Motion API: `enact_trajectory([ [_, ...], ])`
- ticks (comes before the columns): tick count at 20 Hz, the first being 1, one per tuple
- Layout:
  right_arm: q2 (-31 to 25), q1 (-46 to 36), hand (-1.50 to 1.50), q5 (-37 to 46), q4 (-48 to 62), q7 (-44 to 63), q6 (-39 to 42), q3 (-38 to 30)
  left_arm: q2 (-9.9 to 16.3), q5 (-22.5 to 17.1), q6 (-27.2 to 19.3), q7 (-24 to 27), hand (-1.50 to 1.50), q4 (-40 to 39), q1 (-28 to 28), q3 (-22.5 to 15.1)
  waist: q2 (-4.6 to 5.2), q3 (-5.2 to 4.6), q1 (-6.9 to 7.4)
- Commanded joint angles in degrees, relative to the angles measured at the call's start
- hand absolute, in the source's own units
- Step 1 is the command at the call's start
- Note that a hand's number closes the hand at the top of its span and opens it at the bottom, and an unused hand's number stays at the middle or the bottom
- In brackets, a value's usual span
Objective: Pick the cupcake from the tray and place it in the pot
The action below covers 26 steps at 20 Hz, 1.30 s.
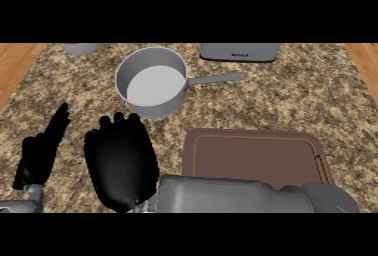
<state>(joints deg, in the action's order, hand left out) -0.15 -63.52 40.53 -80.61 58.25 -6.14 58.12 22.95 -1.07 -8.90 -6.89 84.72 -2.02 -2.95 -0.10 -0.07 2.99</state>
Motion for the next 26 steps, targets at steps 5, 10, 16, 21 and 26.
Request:
enact_trajectory([
  [5,0.1,-7.4,1.5,-2.1,5.1,0.4,-12.0,-7.3,0.4,0.1,0.5,0.0,0.0,-0.4,-0.1,1.7,0.28,0.0,-0.9],
  [10,0.1,-8.8,1.5,-5.8,15.9,-11.3,-14.7,-14.0,0.4,-0.1,0.8,0.1,0.0,1.4,0.9,2.8,0.45,0.03,-1.21],
  [16,0.2,-9.4,1.5,-9.5,27.1,-23.2,-18.9,-18.8,-1.2,1.5,0.6,1.1,0.0,3.1,3.8,1.6,0.51,0.03,-1.11],
  [21,0.2,-16.2,1.5,-13.6,39.8,-30.1,-19.8,-21.6,0.1,0.5,2.1,-1.5,0.0,4.7,2.7,2.9,0.84,0.01,0.37],
  [26,0.2,-18.4,1.5,-16.6,50.5,-38.7,-20.0,-24.4,0.0,1.1,2.8,-2.0,0.0,3.9,-0.9,2.4,1.53,-0.04,1.67],
])
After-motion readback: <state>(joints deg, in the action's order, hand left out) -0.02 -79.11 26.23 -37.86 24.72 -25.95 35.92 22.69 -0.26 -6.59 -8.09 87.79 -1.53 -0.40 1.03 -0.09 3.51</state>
